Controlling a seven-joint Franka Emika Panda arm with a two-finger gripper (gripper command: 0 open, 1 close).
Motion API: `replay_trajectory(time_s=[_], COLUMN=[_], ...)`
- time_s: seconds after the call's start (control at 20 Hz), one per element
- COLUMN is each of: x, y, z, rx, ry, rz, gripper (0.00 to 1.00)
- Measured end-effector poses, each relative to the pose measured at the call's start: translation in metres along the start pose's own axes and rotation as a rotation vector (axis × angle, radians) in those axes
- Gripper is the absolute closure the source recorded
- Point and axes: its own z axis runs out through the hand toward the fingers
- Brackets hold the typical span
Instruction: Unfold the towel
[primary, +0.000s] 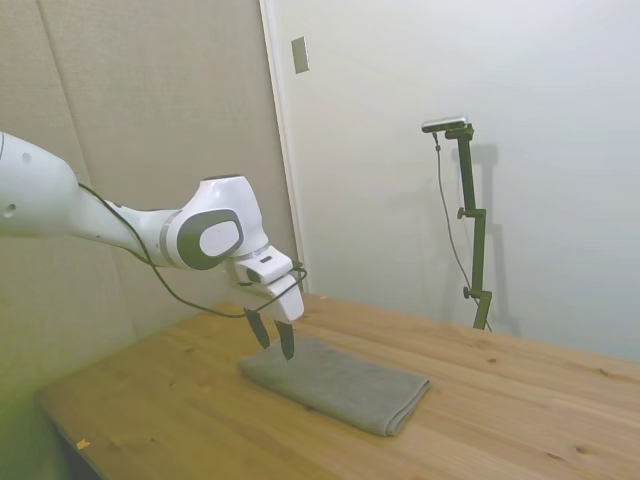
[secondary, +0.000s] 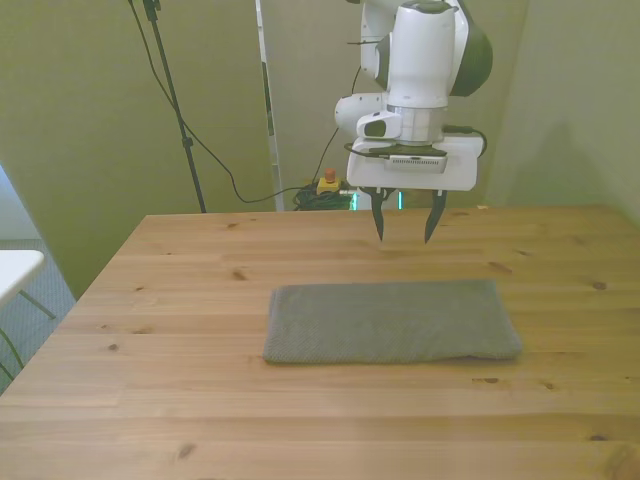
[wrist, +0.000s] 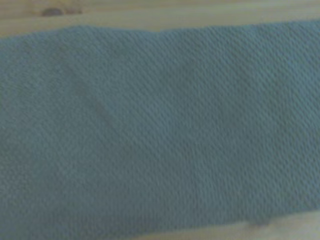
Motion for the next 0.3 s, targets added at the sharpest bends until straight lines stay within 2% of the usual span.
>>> replay_trajectory(time_s=[0.1, 0.3], x=[-0.031, -0.086], y=[-0.008, -0.015], z=[-0.011, -0.025], rx=[-0.035, -0.044], ry=[0.009, 0.011], rz=[0.025, -0.022], gripper=[0.0, 0.0])
